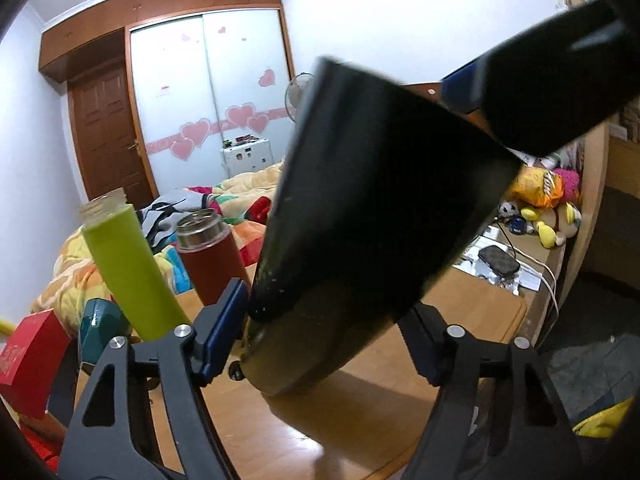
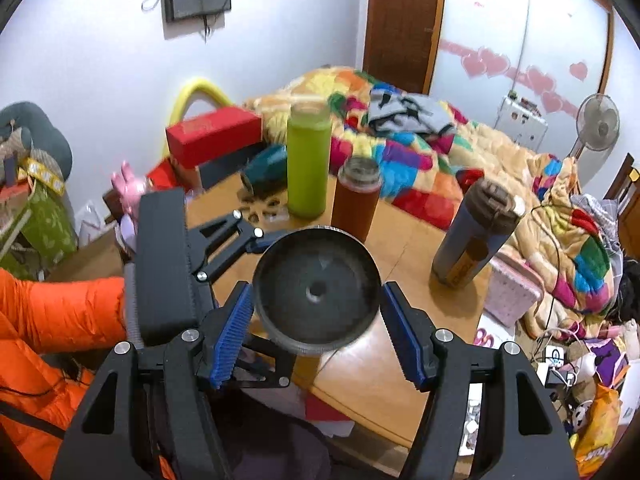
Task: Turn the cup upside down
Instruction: 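Lift the black tumbler with the right gripper and rotate it upright, then lower the upright black tumbler onto the table and open the right gripper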
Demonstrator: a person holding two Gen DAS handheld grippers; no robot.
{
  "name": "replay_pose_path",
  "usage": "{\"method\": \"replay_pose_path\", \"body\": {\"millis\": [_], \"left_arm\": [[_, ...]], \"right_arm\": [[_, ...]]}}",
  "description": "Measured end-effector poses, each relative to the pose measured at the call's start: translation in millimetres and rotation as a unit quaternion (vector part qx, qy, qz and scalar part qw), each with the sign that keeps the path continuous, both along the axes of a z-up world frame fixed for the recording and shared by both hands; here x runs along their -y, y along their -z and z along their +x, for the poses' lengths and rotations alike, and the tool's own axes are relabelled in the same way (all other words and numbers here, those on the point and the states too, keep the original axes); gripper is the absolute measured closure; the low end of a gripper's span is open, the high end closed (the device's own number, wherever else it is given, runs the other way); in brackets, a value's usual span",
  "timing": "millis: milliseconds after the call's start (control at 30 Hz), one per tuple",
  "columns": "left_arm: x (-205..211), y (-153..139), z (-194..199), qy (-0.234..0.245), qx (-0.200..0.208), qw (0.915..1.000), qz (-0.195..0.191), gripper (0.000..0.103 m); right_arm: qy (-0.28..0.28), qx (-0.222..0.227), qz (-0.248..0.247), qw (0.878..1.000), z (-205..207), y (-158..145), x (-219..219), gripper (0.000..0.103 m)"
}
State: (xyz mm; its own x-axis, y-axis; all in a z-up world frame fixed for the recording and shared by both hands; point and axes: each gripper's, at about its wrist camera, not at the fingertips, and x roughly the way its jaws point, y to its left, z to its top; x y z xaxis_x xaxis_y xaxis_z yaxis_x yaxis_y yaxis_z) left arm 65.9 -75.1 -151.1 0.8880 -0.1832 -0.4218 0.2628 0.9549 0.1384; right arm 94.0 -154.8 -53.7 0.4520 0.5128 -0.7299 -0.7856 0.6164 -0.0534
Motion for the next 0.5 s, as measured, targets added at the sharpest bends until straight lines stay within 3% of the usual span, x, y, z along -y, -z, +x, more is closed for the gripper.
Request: {"method": "replay_pose_path", "body": {"millis": [267, 367, 500], "left_arm": [[-23.1, -15.5, 14.9, -0.029, -0.026, 0.9989, -0.028, 0.039], [-38.3, -19.6, 22.2, -0.027, -0.057, 0.9966, -0.052, 0.039], [-44.9, -23.6, 32.6, -0.034, -0.086, 0.994, -0.058, 0.039]], "right_arm": [[0.065, 0.02, 0.041, 0.997, 9.4, -3.6, 7.8, 0.041], [0.094, 0.02, 0.051, 0.994, 17.6, 4.9, 7.0, 0.041], [0.118, 0.014, 0.073, 0.99, 23.9, 13.9, 5.6, 0.041]]}}
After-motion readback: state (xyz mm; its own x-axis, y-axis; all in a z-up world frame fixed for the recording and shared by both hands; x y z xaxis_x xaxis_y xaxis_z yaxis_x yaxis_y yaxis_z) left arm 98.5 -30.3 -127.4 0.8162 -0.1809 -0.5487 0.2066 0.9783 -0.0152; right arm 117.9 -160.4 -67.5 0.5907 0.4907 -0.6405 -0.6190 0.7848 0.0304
